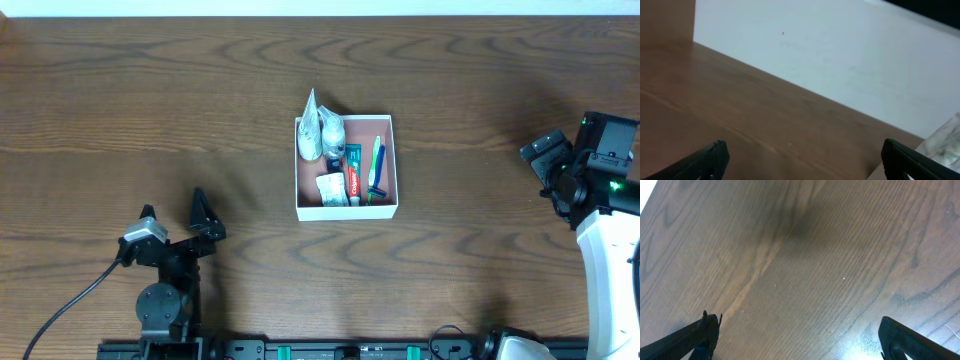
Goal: Pack container
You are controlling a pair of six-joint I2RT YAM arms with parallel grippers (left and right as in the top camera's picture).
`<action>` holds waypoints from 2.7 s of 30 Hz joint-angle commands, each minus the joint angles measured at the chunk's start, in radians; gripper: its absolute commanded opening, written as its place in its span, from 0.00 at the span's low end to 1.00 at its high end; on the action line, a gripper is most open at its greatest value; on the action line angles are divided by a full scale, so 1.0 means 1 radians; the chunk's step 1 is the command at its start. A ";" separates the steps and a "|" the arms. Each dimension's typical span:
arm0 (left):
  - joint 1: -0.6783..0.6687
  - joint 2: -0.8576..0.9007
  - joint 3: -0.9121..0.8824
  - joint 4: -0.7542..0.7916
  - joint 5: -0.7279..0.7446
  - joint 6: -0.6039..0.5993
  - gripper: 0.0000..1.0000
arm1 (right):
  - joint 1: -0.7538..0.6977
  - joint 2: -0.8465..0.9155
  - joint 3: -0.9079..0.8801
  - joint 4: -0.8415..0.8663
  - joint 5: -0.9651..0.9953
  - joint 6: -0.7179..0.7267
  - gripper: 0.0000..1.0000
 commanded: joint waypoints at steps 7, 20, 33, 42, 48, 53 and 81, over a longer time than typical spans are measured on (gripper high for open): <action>0.069 -0.019 -0.038 -0.068 0.016 0.122 0.98 | -0.007 0.003 0.010 0.000 0.003 -0.014 0.99; 0.081 -0.017 -0.038 -0.121 0.066 0.152 0.98 | -0.007 0.003 0.010 0.000 0.003 -0.014 0.99; 0.081 -0.017 -0.038 -0.121 0.066 0.152 0.98 | -0.007 0.003 0.010 0.000 0.003 -0.014 0.99; 0.081 -0.017 -0.038 -0.121 0.066 0.152 0.98 | -0.007 0.003 0.010 0.000 0.003 -0.014 0.99; 0.081 -0.017 -0.038 -0.121 0.066 0.152 0.98 | 0.016 -0.118 0.010 -0.001 0.003 -0.014 0.99; 0.081 -0.017 -0.038 -0.121 0.066 0.152 0.98 | 0.105 -0.314 0.010 -0.006 0.004 -0.022 0.99; 0.081 -0.016 -0.038 -0.121 0.066 0.152 0.98 | 0.186 -1.148 -0.679 0.423 -0.319 -0.807 0.99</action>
